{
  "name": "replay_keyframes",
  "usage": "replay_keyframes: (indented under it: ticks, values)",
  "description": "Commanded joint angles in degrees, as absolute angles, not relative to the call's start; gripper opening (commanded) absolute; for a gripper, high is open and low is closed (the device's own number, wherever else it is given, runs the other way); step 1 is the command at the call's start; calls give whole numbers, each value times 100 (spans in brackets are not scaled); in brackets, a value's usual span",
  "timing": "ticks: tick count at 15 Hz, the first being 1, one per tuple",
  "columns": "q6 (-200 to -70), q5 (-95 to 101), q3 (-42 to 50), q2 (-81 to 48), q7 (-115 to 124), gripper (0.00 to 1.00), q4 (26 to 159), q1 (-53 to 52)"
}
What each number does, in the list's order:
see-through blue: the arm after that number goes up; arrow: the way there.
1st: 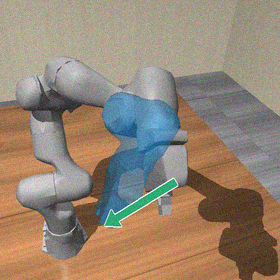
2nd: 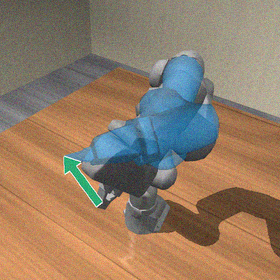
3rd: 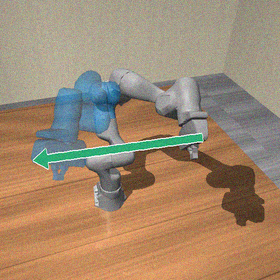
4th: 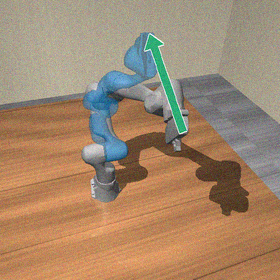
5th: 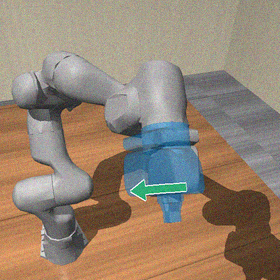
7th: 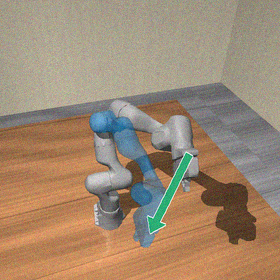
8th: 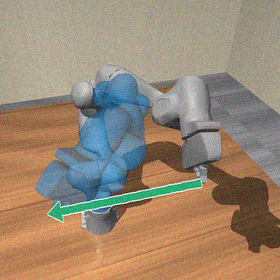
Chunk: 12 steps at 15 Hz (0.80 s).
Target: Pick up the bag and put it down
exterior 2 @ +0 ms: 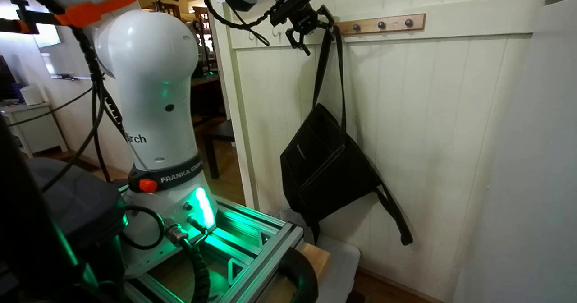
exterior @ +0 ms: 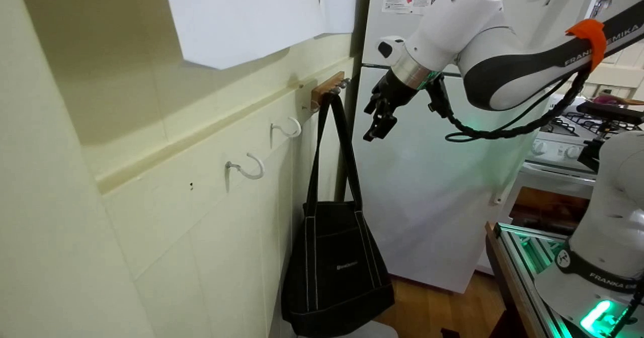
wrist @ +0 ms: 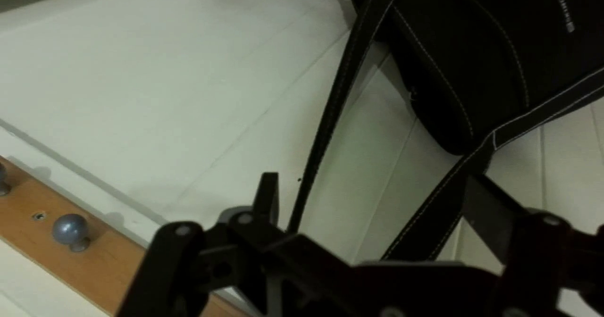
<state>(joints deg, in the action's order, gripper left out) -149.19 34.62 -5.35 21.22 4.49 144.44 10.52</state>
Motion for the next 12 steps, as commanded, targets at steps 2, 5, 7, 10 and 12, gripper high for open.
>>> replay_keyframes:
  ticks: [2,5,7,10,12]
  values:
    - [-14891,3569,-477,2090,527,100,14417,1003]
    - [-14890,3580,-496,2086,549,100,14406,1007]
    - [-15151,3797,-499,2028,787,100,14498,1144]
    - [-15457,4088,-466,1948,1101,100,14509,1298]
    - [-15746,4323,-438,1841,1327,100,14465,1408]
